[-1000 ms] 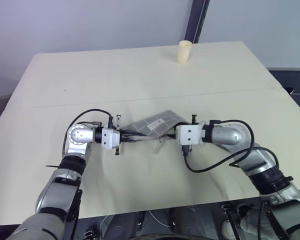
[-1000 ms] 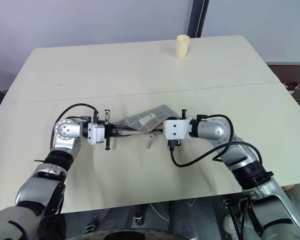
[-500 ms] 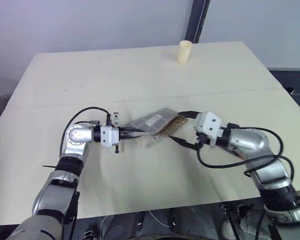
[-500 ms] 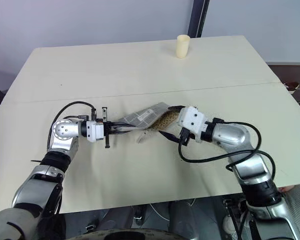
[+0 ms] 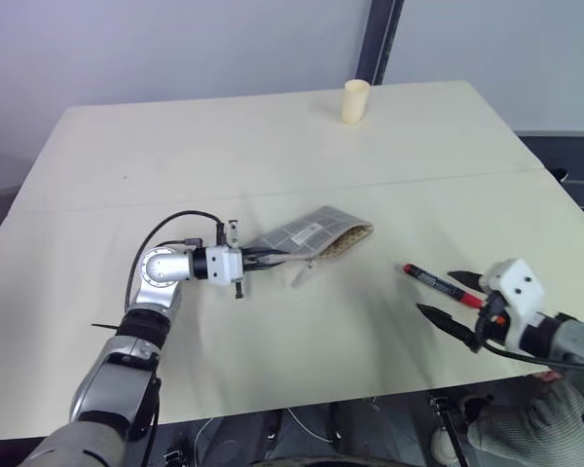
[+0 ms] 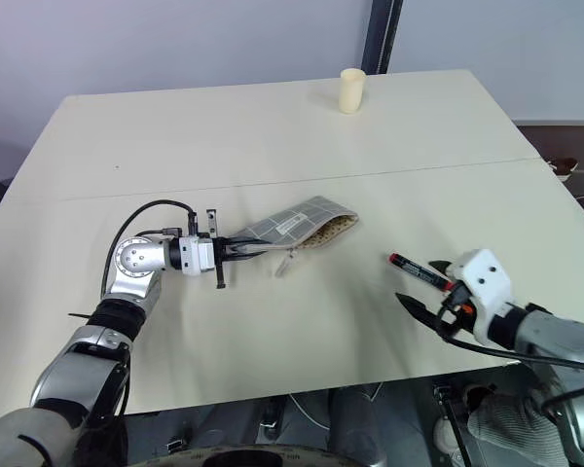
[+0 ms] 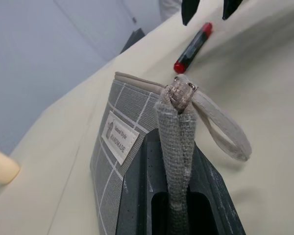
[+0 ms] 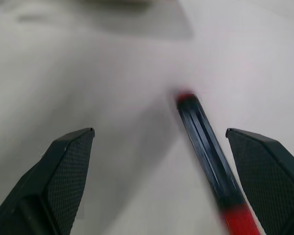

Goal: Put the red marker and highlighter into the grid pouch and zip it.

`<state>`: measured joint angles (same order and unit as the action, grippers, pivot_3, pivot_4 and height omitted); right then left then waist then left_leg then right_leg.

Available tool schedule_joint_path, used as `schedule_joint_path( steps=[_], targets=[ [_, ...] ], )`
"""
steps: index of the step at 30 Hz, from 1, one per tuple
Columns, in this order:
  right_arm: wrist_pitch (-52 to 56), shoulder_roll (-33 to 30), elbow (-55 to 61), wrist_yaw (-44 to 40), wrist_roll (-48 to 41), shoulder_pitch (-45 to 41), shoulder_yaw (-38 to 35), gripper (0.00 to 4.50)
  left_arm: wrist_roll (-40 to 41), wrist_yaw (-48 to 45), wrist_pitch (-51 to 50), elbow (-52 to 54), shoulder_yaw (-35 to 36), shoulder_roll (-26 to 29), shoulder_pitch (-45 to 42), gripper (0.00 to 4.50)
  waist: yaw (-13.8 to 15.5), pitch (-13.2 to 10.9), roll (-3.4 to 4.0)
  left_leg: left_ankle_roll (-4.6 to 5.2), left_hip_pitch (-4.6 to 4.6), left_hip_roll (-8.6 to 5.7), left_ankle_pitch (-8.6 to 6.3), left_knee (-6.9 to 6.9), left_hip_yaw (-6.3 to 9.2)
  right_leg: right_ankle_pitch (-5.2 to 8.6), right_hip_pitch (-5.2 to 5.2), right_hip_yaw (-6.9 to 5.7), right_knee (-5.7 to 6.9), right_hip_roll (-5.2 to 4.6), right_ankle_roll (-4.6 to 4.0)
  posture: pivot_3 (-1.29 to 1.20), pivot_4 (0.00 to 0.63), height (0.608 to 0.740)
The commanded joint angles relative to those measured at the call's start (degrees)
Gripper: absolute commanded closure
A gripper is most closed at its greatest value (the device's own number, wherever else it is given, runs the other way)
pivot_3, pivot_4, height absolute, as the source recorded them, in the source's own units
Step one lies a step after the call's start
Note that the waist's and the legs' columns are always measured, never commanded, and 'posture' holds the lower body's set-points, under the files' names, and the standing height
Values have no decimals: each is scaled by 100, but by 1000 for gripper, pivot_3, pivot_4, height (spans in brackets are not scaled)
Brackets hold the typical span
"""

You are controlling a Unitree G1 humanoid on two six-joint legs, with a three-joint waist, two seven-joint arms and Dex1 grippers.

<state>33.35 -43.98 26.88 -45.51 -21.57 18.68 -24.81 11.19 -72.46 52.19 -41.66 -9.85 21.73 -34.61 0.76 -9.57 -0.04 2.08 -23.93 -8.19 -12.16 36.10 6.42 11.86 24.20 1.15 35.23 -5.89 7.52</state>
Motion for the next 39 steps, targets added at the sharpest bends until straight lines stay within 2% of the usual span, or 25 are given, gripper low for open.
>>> schedule_joint_path(
  steps=[1, 4, 7, 10, 15, 16, 21, 32, 36, 39],
  targets=[
    [122, -48, -294, 140, 22, -49, -185, 48, -11, 15, 109, -15, -6, -10, -172, 4500, -6, 0, 0, 0, 0, 0, 0, 0, 0, 0, 0, 0, 0, 0, 0, 0, 150, 738],
    [641, 52, -699, 353, -154, -378, -88, 48, -16, 13, 140, -80, -28, -30, -225, 4500, -7, -1, -1, 0, -1, 0, 0, 1, -2, 0, 1, 2, 0, -1, -1, 0, 150, 738],
    [676, 84, -865, 403, -133, -538, -9, 48, -25, 25, 149, -117, -31, -39, -258, 4500, 7, 0, 0, 1, -1, 0, 0, 3, -1, 0, 0, 1, 0, -1, -1, 0, 150, 738],
    [518, 31, -837, 270, -113, -580, 152, 1336, -29, 52, 133, -71, -27, -26, -246, 4500, 7, 0, 0, 1, -5, 0, 1, -2, 1, -5, 5, -2, -2, -1, 15, 0, 150, 738],
    [248, -127, -759, 27, -106, -656, 291, 3863, -28, 98, 111, 51, -24, 6, -160, 4500, 4, 0, 0, 2, -5, -1, 0, 2, 0, -8, 3, -1, -3, -1, 17, 0, 150, 738],
    [180, -163, -662, -55, -139, -669, 299, 4204, -31, 106, 117, 59, -24, 11, -151, 4500, 3, 0, 0, 2, -5, -1, 0, 3, 0, -8, 3, -1, -3, -1, 17, 0, 150, 738],
    [-95, -97, -67, -395, -535, -1068, 464, 4197, -39, 138, 142, 64, -30, -3, -148, 4500, -19, 0, 1, 2, -5, 0, 0, 2, -1, -8, 5, 0, -2, 0, 18, 0, 150, 738],
    [-647, -185, -429, -217, 305, -1524, 1464, 4197, -30, 138, 101, 245, -106, -103, -214, 4500, 12, -2, -3, 2, -13, -7, 0, 5, 4, -8, 8, -6, -6, -1, 17, 0, 150, 738],
    [-958, -235, -490, -198, 564, -1916, 1661, 4197, -29, 53, 125, 372, -161, -43, -186, 4500, -15, -2, -2, 2, -13, -6, 0, 5, 3, -9, 12, -4, -3, -1, 17, 0, 150, 738],
    [-1360, -473, -500, -253, 1127, -2315, 2079, 4197, -108, -83, 288, 396, -291, 78, -194, 4500, -7, -2, -1, 1, -12, -5, 0, 4, 1, -9, 13, -3, -1, 0, 17, 0, 150, 738]
  ],
)
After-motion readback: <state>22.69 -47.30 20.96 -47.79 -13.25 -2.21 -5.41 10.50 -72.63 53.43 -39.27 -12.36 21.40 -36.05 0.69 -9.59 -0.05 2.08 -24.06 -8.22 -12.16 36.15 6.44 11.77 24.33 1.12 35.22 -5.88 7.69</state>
